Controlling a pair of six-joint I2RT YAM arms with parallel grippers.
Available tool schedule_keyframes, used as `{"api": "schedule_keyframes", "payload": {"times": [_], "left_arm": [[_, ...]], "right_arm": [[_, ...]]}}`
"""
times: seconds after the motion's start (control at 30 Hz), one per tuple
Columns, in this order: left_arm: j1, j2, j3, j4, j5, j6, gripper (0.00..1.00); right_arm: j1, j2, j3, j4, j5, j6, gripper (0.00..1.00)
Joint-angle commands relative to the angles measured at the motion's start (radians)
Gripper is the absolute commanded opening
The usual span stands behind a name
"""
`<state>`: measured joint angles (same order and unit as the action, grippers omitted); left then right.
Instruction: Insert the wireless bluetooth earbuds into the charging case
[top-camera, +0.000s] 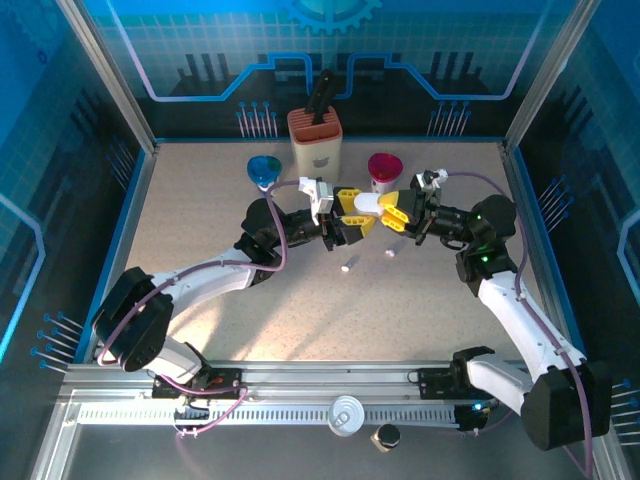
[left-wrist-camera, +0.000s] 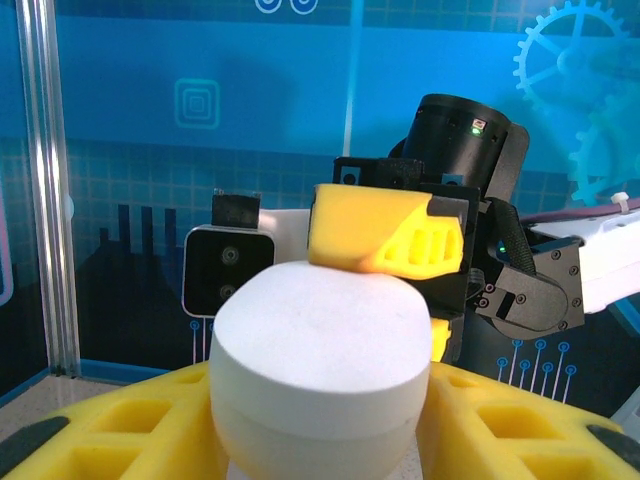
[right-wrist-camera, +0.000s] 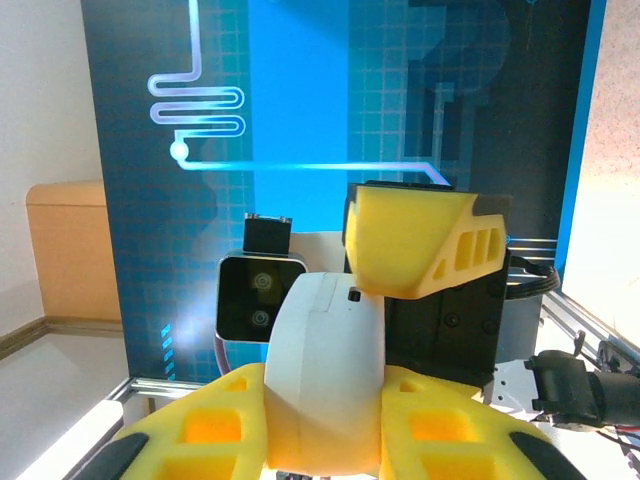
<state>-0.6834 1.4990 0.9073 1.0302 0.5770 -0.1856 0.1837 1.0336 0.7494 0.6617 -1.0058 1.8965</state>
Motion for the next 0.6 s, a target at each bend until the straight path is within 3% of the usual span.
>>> {"api": "schedule_keyframes", "payload": {"times": [0.0,0.57], "left_arm": [[0.006,0.009,0.025,0.035,0.026,-0.004,0.48],[0.006,0.006,0.033,0.039,0.028,-0.015,0.49]], "right_arm": [[-0.011,-0.001,-0.006,0.052,-0.003,0.013,0.10],[-0.011,-0.014,-0.014,-0.010,-0.012,-0.029,0.10]]}}
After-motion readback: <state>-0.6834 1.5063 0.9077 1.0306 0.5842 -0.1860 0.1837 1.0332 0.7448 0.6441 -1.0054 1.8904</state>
